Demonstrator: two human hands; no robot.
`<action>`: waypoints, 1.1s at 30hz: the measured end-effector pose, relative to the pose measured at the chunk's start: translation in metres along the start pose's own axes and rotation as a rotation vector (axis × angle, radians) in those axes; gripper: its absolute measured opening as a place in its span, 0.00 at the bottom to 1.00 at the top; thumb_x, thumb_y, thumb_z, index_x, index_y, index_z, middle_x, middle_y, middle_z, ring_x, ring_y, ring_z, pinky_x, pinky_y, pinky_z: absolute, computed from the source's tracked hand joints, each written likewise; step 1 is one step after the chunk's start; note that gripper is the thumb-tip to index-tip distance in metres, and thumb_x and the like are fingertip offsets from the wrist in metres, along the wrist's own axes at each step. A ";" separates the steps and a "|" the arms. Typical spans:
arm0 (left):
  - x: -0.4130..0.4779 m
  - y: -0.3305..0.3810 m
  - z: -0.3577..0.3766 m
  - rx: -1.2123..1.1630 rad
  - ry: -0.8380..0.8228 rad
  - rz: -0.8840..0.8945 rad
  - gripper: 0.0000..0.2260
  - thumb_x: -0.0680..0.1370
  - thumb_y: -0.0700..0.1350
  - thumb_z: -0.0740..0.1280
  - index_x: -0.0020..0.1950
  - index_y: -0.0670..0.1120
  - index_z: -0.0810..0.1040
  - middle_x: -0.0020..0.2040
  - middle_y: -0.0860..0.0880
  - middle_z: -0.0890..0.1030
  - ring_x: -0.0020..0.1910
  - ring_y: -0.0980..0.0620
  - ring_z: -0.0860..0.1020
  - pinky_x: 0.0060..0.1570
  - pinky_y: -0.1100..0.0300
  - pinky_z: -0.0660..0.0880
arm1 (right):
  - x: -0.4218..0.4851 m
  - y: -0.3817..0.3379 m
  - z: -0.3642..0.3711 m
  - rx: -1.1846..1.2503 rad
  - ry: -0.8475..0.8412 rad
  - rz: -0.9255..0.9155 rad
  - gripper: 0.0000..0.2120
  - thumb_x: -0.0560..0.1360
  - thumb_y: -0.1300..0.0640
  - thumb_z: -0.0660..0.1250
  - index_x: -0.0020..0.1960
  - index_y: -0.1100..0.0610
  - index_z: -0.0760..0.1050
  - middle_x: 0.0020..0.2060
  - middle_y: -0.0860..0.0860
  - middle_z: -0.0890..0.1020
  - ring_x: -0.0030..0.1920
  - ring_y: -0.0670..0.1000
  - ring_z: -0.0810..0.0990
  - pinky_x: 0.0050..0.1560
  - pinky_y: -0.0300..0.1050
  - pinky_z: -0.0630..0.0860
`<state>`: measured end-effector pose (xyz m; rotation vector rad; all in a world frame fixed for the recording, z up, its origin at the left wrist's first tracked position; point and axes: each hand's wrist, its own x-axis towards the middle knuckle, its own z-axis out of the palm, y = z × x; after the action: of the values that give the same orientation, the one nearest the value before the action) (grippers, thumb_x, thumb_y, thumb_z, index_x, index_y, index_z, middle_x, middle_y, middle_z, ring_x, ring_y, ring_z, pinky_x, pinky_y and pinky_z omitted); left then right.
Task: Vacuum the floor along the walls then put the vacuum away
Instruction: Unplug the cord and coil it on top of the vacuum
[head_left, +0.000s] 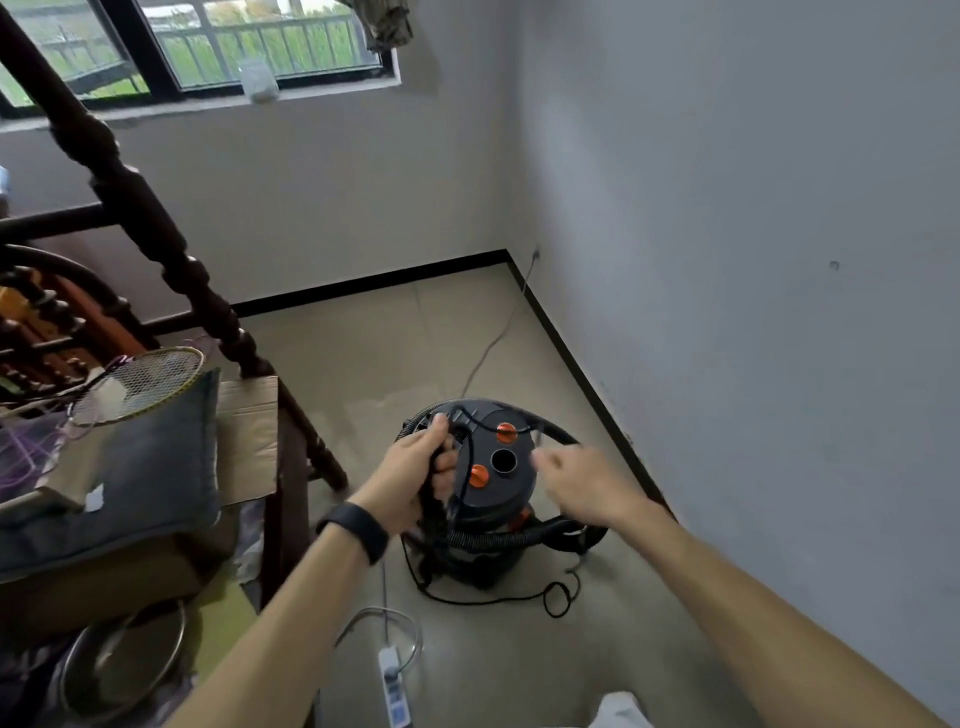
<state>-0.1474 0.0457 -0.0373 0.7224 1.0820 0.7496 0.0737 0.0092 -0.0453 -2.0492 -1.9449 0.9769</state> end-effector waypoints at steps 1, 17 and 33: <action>0.002 -0.005 0.013 -0.023 0.015 0.085 0.17 0.81 0.56 0.61 0.40 0.45 0.71 0.28 0.51 0.72 0.24 0.52 0.69 0.22 0.62 0.67 | -0.004 -0.016 0.007 0.008 -0.143 -0.060 0.22 0.86 0.46 0.52 0.37 0.51 0.69 0.35 0.50 0.77 0.39 0.53 0.77 0.39 0.47 0.69; -0.030 0.039 0.040 0.101 -0.171 0.025 0.22 0.81 0.57 0.61 0.29 0.50 0.70 0.25 0.54 0.61 0.21 0.57 0.56 0.18 0.66 0.55 | 0.007 0.005 -0.025 0.426 0.372 -0.205 0.13 0.78 0.62 0.68 0.55 0.45 0.74 0.50 0.45 0.80 0.48 0.39 0.82 0.46 0.31 0.77; -0.028 0.129 -0.056 -0.368 0.179 0.338 0.16 0.84 0.54 0.55 0.39 0.49 0.69 0.24 0.56 0.62 0.19 0.58 0.58 0.21 0.66 0.55 | -0.011 0.095 0.047 0.172 0.184 0.261 0.23 0.87 0.41 0.48 0.47 0.55 0.72 0.43 0.56 0.79 0.45 0.56 0.77 0.45 0.51 0.71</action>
<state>-0.2310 0.1018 0.0650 0.5325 0.9544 1.2851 0.1282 -0.0303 -0.1274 -2.2395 -1.4783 0.9284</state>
